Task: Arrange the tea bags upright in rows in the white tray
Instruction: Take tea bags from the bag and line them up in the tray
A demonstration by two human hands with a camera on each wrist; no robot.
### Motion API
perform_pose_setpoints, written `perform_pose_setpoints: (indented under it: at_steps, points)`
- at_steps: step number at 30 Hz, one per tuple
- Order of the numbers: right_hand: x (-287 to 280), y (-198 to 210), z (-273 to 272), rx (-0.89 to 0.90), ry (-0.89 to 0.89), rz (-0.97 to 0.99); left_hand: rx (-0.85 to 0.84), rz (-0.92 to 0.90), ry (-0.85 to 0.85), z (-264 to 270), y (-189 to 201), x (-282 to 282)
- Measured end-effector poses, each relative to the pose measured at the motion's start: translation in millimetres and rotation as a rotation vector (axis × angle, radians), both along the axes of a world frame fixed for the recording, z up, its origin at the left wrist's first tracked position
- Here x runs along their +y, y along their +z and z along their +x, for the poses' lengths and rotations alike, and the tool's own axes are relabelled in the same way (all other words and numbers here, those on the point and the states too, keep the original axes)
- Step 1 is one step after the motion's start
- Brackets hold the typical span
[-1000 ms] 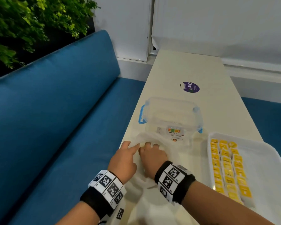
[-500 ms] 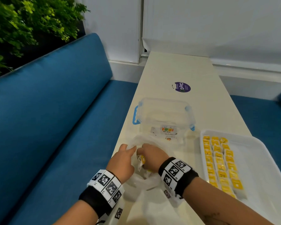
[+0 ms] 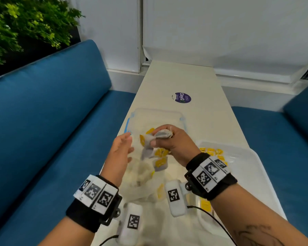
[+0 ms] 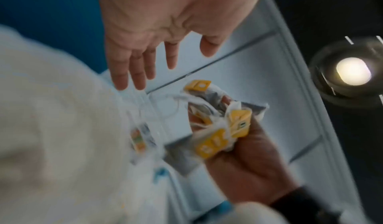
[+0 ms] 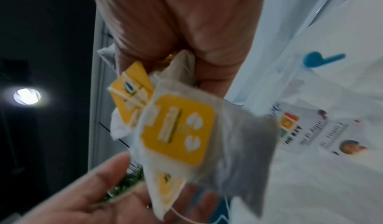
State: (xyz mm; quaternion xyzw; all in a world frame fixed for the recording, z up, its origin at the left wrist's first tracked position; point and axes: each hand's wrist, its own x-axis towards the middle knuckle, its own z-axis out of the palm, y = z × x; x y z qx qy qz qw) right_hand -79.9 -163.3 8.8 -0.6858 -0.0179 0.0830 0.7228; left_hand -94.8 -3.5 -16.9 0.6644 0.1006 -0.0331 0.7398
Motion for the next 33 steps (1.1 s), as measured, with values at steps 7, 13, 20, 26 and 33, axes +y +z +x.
perform_pose_setpoints:
  at_steps: [7,13,20,26,33]
  points:
    - [-50.5,29.3,-27.6,-0.141,-0.071,0.081,0.408,-0.760,-0.389,-22.5,-9.3,-91.4]
    - [-103.9,-2.2,-61.0,-0.322,-0.121,-0.461,0.361,-0.959,-0.299,-39.2,-5.3,-148.0]
    - [-133.5,-27.2,-87.8,-0.421,0.017,-0.857,0.379,-0.766,-0.240,-61.1,-15.5,-198.9]
    - [-139.3,-41.1,-99.1,-0.439,-0.037,-0.916,0.393,-0.813,-0.249,-68.1,-20.9,-201.5]
    - [-132.3,-42.0,-95.2,-0.318,-0.029,-0.962,0.348,-0.806,-0.279,-61.9,-37.3,-197.3]
